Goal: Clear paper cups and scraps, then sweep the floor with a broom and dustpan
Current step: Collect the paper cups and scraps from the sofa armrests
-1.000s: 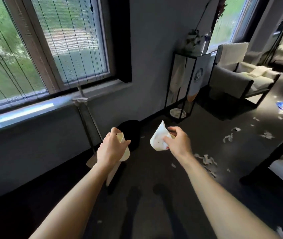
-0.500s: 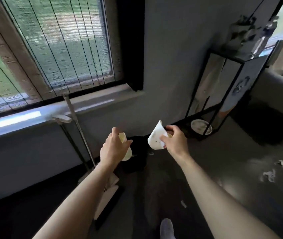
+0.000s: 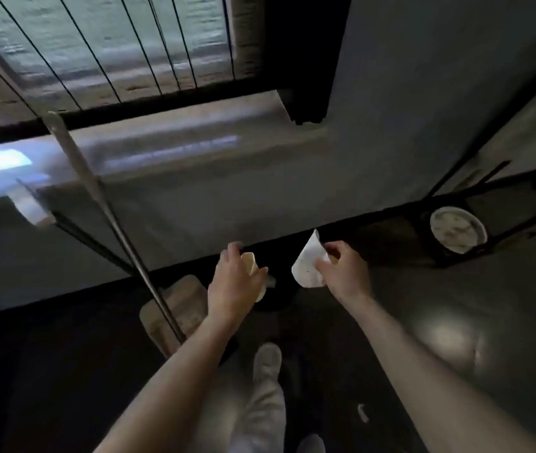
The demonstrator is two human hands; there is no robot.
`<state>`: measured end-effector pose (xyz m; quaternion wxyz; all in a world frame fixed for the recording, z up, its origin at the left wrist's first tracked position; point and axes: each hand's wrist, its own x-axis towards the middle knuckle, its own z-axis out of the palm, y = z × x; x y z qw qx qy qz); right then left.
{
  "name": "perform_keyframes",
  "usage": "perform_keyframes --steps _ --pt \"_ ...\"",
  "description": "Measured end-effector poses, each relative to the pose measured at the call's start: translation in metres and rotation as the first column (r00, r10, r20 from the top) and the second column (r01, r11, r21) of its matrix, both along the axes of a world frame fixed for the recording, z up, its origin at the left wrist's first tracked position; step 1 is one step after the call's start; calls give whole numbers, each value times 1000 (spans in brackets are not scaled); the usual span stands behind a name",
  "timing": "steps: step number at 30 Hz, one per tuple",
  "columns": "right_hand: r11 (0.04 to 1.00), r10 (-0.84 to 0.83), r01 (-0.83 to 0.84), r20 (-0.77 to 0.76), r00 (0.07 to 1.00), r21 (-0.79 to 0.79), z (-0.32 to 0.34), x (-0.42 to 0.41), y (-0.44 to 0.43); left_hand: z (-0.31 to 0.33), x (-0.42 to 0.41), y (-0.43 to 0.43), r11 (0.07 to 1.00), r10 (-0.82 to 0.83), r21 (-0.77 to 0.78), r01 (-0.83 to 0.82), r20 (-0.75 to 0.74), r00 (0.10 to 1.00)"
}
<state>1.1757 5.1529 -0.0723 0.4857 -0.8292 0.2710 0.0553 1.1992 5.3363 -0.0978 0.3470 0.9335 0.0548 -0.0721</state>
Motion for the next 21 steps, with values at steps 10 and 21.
perform_keyframes --steps 10,21 --pt "997 82 -81 -229 970 14 -220 115 16 -224 101 -30 992 52 -102 -79 -250 967" --pt "991 130 -137 -369 920 7 -293 131 18 -283 115 -13 952 -74 -300 -62 -422 904"
